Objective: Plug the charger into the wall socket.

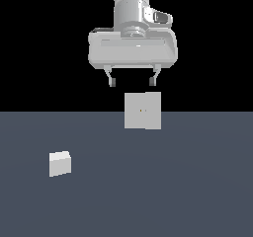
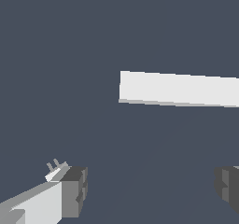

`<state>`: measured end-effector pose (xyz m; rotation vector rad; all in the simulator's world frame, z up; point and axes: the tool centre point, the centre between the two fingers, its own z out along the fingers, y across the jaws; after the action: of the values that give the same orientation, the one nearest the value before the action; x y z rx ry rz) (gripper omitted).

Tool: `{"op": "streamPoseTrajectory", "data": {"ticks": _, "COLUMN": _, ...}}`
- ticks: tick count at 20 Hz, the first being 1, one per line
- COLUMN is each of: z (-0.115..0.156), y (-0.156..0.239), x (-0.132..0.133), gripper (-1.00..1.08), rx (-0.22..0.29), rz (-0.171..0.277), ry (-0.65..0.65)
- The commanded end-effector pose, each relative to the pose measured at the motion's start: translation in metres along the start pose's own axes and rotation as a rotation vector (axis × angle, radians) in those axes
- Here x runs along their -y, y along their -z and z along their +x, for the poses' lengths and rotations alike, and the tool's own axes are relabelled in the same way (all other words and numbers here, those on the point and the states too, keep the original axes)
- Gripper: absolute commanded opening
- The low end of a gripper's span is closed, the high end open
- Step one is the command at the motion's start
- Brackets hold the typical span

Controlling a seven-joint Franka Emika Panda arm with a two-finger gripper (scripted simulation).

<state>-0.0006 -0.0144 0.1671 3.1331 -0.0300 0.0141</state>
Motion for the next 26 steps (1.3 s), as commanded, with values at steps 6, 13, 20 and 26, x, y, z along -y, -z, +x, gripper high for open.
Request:
{"op": "streamPoseTrajectory", "data": {"ticks": 6, "z": -0.002, "y": -0.003, "x": 0.004, "gripper": 1.00, "rx": -0.006, "rz": 0.002, "ry": 0.014}}
{"op": "streamPoseTrajectory", "data": {"ticks": 13, "z": -0.011, "y": -0.015, "x": 0.022, "gripper": 1.00, "rx": -0.032, "rz": 0.010, "ry": 0.082}}
{"op": "streamPoseTrajectory", "data": {"ticks": 20, "z": -0.028, "y": -0.037, "x": 0.053, "gripper": 1.00, "rx": -0.081, "rz": 0.026, "ry": 0.203}}
{"op": "streamPoseTrajectory", "data": {"ticks": 26, "z": -0.050, "y": -0.061, "x": 0.083, "gripper": 1.00, "rx": -0.131, "rz": 0.043, "ry": 0.331}}
